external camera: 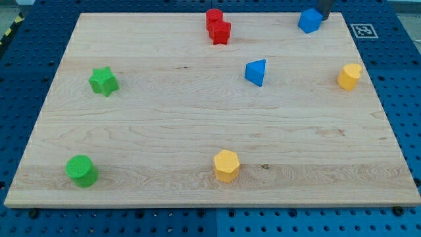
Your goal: Move blue cube right to the blue triangle
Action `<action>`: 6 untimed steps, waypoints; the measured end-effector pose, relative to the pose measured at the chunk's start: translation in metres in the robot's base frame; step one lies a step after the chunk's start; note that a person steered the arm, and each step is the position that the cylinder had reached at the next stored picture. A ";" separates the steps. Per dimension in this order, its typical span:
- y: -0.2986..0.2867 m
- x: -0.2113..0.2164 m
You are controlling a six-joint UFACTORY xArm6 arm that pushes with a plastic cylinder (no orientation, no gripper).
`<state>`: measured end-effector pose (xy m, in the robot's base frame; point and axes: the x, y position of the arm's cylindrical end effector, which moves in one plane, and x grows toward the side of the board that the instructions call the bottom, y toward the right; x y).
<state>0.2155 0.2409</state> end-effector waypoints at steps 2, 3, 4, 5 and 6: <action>-0.062 0.010; -0.093 0.010; -0.108 0.010; -0.109 0.023; -0.109 0.038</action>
<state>0.2540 0.1321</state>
